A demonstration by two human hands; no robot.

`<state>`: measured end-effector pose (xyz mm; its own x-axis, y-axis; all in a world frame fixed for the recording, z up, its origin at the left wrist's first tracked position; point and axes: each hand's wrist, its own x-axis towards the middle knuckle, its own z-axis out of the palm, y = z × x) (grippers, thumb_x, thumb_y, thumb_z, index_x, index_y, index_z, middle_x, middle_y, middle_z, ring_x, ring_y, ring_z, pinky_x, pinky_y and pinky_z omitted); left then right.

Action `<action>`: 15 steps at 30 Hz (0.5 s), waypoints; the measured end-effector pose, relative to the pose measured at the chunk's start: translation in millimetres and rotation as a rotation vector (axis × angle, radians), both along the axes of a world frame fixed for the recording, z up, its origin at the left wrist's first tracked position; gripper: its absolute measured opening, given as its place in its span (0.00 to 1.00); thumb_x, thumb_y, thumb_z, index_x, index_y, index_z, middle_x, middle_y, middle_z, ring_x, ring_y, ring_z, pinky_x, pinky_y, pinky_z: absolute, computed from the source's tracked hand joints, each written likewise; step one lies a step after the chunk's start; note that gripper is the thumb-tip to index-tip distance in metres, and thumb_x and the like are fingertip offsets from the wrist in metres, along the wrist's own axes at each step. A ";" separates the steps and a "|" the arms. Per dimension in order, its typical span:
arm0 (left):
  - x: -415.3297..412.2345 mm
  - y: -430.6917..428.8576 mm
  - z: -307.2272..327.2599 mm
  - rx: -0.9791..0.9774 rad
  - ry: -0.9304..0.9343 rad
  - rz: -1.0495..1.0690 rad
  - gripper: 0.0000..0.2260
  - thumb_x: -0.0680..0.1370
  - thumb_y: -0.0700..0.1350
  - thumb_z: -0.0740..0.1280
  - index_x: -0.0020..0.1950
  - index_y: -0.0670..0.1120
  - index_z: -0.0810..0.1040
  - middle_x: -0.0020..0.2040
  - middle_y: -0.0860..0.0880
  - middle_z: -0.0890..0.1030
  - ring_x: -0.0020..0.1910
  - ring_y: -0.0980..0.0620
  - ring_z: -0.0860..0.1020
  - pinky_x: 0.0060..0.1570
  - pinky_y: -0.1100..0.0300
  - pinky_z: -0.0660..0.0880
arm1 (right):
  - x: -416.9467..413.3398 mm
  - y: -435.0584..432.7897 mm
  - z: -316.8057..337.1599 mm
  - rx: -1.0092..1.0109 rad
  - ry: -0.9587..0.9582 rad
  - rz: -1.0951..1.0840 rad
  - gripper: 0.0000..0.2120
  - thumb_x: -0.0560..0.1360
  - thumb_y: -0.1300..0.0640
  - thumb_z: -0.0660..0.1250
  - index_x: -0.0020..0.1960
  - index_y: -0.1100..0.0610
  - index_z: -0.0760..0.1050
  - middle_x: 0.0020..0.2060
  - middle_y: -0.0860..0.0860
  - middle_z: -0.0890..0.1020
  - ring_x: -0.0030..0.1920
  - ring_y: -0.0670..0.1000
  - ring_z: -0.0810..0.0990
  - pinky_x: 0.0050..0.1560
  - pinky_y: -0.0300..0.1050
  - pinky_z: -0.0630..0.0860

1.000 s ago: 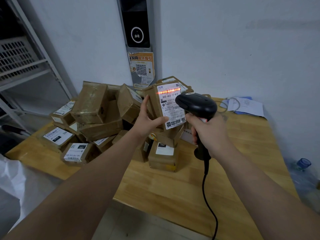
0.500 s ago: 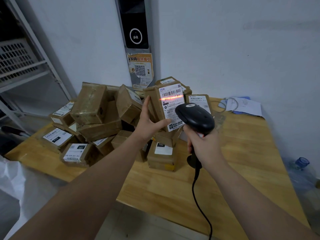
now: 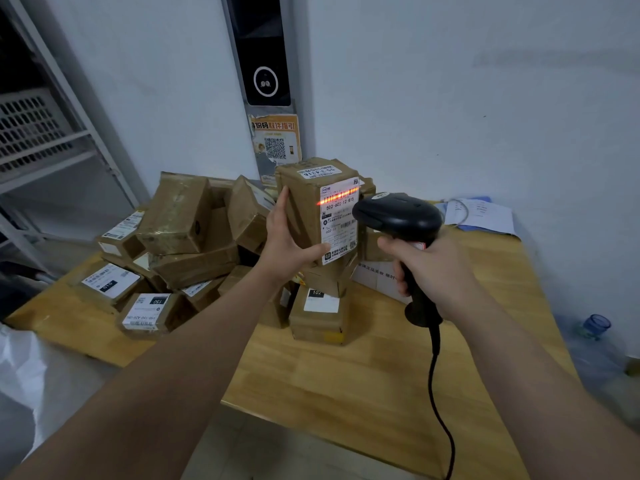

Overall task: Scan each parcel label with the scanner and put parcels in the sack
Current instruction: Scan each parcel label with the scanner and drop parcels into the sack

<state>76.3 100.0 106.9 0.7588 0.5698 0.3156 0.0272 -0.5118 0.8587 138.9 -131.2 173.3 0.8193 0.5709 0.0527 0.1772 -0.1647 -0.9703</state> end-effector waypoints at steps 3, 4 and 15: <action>-0.3 -0.3 -0.6 0.006 0.013 0.003 0.55 0.60 0.59 0.79 0.77 0.62 0.45 0.75 0.49 0.56 0.75 0.48 0.60 0.67 0.38 0.67 | -0.1 -2.8 -2.2 0.013 0.017 -0.009 0.17 0.75 0.53 0.70 0.30 0.60 0.75 0.24 0.55 0.76 0.25 0.53 0.75 0.29 0.44 0.73; -0.2 -0.5 -1.0 0.007 0.014 0.002 0.55 0.61 0.59 0.79 0.77 0.62 0.45 0.75 0.50 0.56 0.75 0.48 0.60 0.68 0.38 0.67 | 0.0 -3.5 -3.0 0.021 0.024 -0.011 0.17 0.75 0.54 0.70 0.29 0.59 0.74 0.24 0.54 0.75 0.25 0.53 0.75 0.29 0.44 0.72; 1.1 -4.4 -2.3 -0.006 0.013 -0.005 0.55 0.61 0.59 0.79 0.77 0.61 0.45 0.76 0.50 0.55 0.75 0.49 0.59 0.69 0.38 0.65 | 1.6 -7.2 -17.5 0.077 0.069 -0.028 0.18 0.74 0.53 0.71 0.29 0.61 0.75 0.25 0.57 0.76 0.25 0.53 0.75 0.31 0.45 0.73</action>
